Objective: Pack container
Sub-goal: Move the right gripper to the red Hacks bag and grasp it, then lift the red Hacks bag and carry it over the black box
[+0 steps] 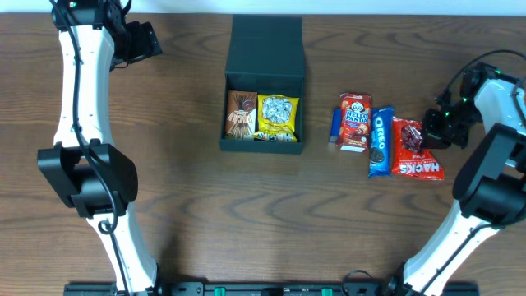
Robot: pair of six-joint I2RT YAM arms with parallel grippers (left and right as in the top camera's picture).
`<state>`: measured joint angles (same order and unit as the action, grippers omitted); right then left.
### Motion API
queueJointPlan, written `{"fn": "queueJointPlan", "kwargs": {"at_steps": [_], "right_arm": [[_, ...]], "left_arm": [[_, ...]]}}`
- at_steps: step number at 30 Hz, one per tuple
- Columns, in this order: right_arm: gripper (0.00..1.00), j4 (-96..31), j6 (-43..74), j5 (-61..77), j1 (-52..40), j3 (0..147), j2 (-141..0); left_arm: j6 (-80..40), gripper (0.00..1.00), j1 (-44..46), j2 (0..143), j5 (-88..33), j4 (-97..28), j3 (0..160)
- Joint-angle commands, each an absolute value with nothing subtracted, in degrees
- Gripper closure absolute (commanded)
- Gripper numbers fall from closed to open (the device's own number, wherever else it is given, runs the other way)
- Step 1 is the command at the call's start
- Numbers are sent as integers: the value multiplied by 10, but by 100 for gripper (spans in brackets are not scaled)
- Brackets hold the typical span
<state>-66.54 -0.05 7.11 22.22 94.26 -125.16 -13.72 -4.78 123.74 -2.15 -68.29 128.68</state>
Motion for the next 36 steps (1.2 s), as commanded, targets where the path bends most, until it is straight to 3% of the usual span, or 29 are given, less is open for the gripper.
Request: {"fn": "queueJointPlan", "kwargs": {"at_steps": [1,8,21,29,36], "right_arm": [[99,-660,2,70,216,929,-1263],[98,-698,19,93,216,987,-1241],[99,-694,44,104,171,1105,-1077],[99,-652,130,196,70,1111,-1058],[99,-548,241,179,-79,1108,-1097]], "left_arm": [[-144,5,-48,1235,-15,-683,1284],[-143,5,-48,1235,-15,-683,1284],[-144,5,-48,1235,-15,-683,1284],[-143,5,-48,1235,-15,-682,1284],[-141,5,-48,1235,-15,-670,1284]]}}
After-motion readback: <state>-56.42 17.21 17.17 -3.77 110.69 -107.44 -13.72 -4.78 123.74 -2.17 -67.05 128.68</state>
